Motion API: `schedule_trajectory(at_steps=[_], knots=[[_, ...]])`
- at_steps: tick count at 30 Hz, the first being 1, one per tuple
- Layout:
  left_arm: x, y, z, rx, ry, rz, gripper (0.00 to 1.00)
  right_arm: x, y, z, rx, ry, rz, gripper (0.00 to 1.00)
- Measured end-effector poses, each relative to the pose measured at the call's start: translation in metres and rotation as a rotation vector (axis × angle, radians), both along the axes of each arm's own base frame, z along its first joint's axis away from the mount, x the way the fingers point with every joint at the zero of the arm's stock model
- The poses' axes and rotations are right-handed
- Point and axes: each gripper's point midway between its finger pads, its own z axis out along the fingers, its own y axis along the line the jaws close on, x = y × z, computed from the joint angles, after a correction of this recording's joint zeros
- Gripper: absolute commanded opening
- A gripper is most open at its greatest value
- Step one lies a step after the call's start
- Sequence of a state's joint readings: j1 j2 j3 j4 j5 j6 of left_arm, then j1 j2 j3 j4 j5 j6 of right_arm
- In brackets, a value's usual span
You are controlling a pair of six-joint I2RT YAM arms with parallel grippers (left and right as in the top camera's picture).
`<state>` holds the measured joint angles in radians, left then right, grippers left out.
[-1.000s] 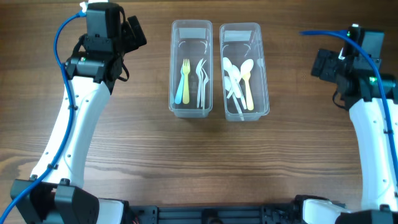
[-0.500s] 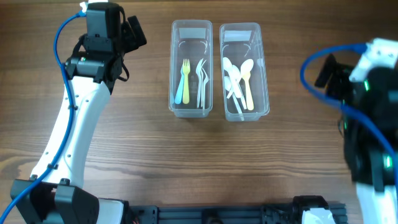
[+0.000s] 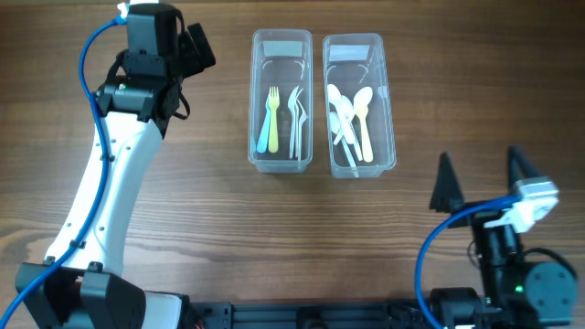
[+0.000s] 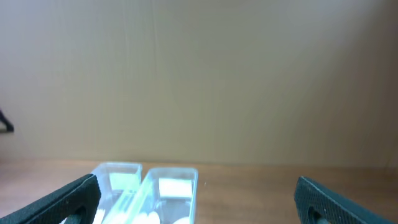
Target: Pack container
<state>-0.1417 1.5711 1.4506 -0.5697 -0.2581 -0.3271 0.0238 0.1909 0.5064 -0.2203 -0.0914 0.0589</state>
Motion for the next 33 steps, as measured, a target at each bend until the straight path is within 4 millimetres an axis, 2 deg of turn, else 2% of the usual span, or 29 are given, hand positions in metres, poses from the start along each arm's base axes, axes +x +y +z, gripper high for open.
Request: schedule_trajectory(at_steps=[5,6,11,15,23,33], knots=[[0.000,0.000,0.000,0.000,-0.001,0.000,1.00,0.000,0.003,-0.050,-0.001,0.036,0.016,1.00],[0.000,0.000,0.000,-0.001,-0.002,0.000,1.00,0.002,0.004,-0.065,-0.002,0.053,0.022,1.00],[0.000,0.000,0.000,0.000,-0.001,0.000,1.00,0.014,0.009,-0.106,0.003,0.101,0.048,1.00],[0.000,0.000,0.000,0.000,-0.001,0.000,1.00,0.018,0.010,-0.119,0.003,0.111,0.056,1.00],[0.000,0.000,0.000,0.000,-0.001,0.000,1.00,0.021,0.010,-0.125,0.003,0.102,0.058,1.00],[0.000,0.000,0.000,0.000,-0.001,0.000,1.00,0.026,0.011,-0.143,0.003,0.094,0.058,1.00]])
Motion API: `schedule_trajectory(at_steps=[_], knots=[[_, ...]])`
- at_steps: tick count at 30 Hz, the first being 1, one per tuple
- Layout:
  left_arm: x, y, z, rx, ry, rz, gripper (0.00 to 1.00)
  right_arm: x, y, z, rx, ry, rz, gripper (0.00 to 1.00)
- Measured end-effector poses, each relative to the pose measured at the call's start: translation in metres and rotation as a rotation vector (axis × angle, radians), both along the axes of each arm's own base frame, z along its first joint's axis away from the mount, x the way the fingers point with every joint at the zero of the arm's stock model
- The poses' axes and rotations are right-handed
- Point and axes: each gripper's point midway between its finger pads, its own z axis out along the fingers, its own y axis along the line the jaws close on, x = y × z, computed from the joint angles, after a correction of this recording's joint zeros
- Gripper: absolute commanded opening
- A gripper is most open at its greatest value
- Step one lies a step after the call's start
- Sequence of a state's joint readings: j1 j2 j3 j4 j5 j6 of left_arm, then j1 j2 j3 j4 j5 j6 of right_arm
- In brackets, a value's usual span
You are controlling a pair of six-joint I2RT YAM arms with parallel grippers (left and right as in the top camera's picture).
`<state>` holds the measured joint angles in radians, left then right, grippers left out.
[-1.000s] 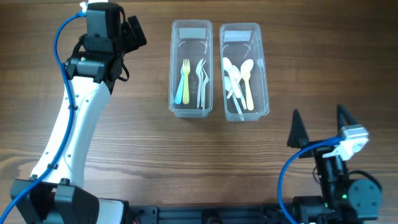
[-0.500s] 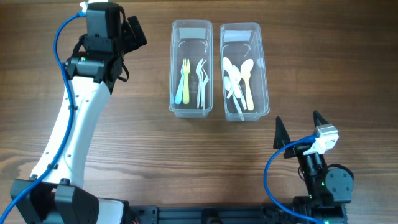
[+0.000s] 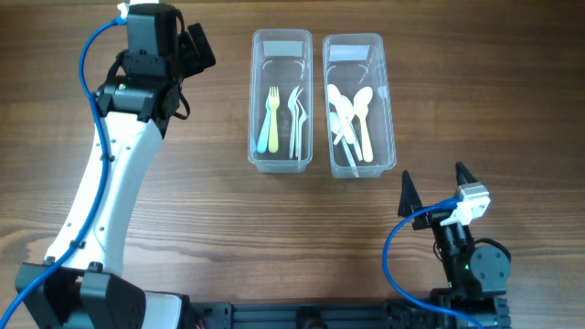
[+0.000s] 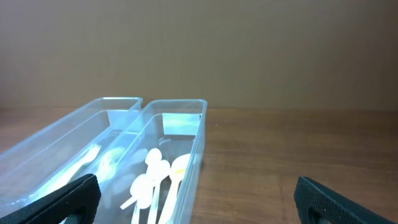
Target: Pack container
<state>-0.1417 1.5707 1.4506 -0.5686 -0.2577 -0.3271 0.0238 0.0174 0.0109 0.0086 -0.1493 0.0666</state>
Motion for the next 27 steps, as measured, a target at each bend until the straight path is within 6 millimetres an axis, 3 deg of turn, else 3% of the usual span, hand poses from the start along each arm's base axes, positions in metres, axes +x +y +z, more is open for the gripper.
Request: schedule_trajectory(at_steps=[27], knots=[[0.0001,0.0000,-0.0002,0.000,0.000,0.000,1.00,0.0002,0.0000,-0.0015,-0.031,-0.002,0.000,1.00]])
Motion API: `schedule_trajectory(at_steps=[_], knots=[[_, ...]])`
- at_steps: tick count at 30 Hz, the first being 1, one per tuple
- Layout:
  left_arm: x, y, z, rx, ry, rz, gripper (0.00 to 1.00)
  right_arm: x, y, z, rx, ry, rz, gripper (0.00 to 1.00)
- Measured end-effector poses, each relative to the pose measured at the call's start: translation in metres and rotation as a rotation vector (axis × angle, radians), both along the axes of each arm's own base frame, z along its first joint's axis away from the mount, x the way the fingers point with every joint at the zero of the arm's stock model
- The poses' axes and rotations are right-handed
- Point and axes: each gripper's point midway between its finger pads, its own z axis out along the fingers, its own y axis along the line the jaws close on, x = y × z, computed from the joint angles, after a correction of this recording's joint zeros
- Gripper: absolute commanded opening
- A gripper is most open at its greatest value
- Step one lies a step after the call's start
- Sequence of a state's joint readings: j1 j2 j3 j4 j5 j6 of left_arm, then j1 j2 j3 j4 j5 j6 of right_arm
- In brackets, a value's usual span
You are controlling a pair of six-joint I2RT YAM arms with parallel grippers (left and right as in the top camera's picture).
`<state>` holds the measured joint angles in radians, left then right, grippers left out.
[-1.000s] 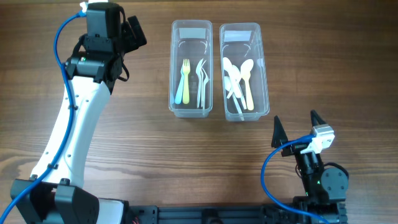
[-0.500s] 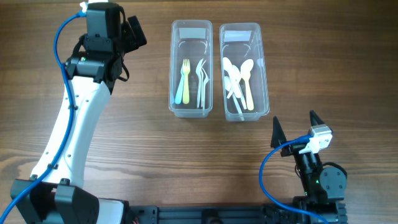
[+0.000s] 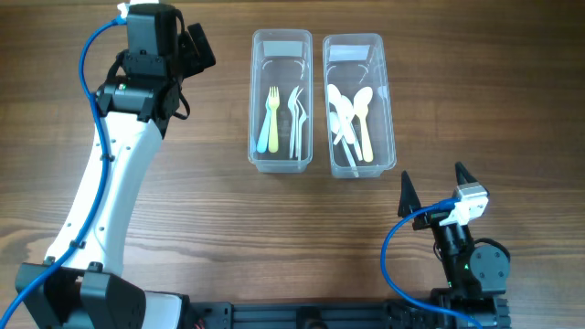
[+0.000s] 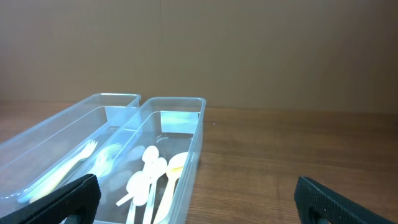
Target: Pack container
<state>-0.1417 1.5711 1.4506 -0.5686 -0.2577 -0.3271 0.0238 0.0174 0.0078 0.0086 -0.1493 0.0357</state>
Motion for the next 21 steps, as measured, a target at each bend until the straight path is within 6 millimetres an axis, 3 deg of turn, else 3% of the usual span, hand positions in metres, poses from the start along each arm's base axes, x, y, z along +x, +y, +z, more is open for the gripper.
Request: schedule_trajectory(at_steps=[10,15,17,21], knots=[[-0.001,0.000,-0.001,0.001,0.007,0.000,1.00,0.000,0.000,0.000,0.000,0.000,0.000,1.00],[-0.020,0.002,0.008,0.004,0.026,-0.002,1.00,0.000,0.000,0.000,0.000,0.000,0.000,1.00],[-0.031,0.003,0.031,-0.004,-0.025,-0.003,1.00,0.000,0.000,0.000,0.000,0.000,0.000,1.00],[-0.072,0.009,0.107,-0.031,-0.219,-0.003,1.00,0.000,0.000,0.000,0.000,0.000,0.000,1.00]])
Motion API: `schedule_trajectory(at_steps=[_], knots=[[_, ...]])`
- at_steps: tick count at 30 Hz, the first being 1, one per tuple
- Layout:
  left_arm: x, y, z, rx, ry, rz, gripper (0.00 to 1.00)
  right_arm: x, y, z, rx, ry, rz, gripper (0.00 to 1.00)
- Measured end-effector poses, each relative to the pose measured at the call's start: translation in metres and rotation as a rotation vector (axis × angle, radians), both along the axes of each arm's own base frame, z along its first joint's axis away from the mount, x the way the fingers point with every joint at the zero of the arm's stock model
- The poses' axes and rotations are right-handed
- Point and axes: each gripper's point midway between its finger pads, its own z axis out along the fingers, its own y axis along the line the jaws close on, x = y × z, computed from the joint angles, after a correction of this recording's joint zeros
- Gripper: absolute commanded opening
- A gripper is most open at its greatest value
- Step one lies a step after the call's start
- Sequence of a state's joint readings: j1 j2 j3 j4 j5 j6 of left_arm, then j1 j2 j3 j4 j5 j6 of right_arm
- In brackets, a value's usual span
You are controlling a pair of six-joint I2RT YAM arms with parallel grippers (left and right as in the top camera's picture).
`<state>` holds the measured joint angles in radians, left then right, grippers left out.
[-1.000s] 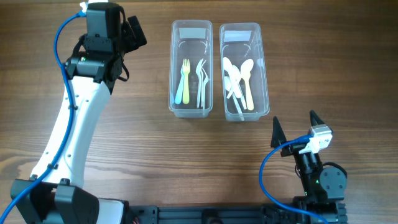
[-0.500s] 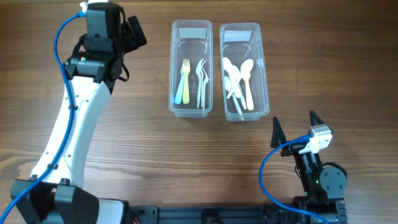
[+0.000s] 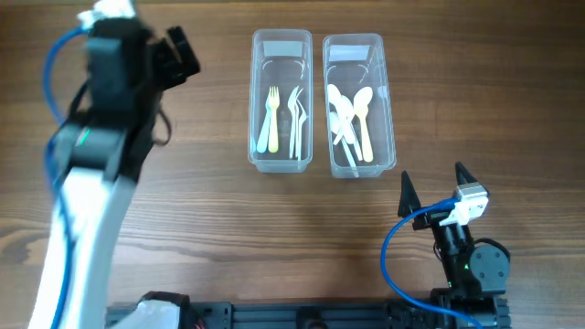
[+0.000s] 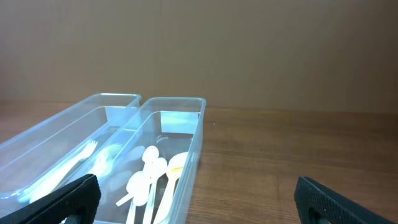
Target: Pack container
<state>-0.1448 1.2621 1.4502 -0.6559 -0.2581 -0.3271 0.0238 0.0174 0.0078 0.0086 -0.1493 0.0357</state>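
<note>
Two clear plastic containers stand side by side at the back of the table. The left container (image 3: 281,41) holds a yellow-and-blue fork (image 3: 270,119) and clear forks. The right container (image 3: 353,46) (image 4: 186,134) holds white and cream spoons (image 3: 352,114) (image 4: 152,177). My right gripper (image 3: 431,187) (image 4: 199,208) is open and empty, low over the table in front of the spoon container. My left gripper (image 3: 178,53) hangs at the far left back, away from both containers; the arm is blurred and its jaws are not clear.
The left arm (image 3: 87,174) stretches along the table's left side. The right arm's base (image 3: 471,265) with its blue cable sits at the front right. Bare wooden table (image 3: 274,228) lies in front of the containers. A plain wall (image 4: 199,50) stands behind the table.
The left arm has shifted to the left and looks larger and blurred in the overhead view. The right gripper and both containers have not moved.
At first the right gripper was open farther right, aimed at the wall with the containers at its view's lower edge. By 1.6 s ago it was low in front of the spoon container, still open, and stayed there. The left arm kept still until now.
</note>
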Motion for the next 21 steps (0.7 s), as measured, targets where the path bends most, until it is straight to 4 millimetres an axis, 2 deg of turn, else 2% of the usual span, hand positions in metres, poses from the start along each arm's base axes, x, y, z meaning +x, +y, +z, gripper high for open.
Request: schedule_trajectory(at_steps=[1,4,6,9,12,14,16,19,21], knots=[[-0.012,0.002,0.015,-0.006,-0.038,0.000,1.00,0.000,0.000,0.000,0.000,0.000,0.000,1.00],[-0.064,0.010,0.061,-0.022,-0.164,0.004,1.00,0.000,0.000,0.000,0.000,0.000,0.000,1.00],[-0.097,0.015,0.079,-0.029,-0.218,0.006,1.00,0.000,0.000,0.000,0.000,0.000,0.000,1.00],[-0.146,0.022,0.091,-0.037,-0.267,0.007,1.00,0.000,0.000,0.000,0.000,-0.002,0.000,1.00],[-0.183,0.028,0.099,-0.044,-0.322,0.008,1.00,0.000,0.000,0.000,0.000,-0.002,0.000,1.00],[-0.204,0.033,0.096,-0.048,-0.359,0.017,1.00,0.000,0.000,0.000,0.000,-0.002,0.000,1.00],[-0.223,0.039,0.082,-0.047,-0.380,0.038,1.00,0.000,0.000,0.000,0.000,-0.002,0.000,1.00],[-0.236,0.044,0.052,-0.043,-0.387,0.067,1.00,0.000,0.000,0.000,0.000,-0.002,0.000,1.00],[-0.237,0.046,0.033,-0.042,-0.395,0.078,1.00,0.000,0.000,0.000,0.000,-0.002,0.000,1.00]])
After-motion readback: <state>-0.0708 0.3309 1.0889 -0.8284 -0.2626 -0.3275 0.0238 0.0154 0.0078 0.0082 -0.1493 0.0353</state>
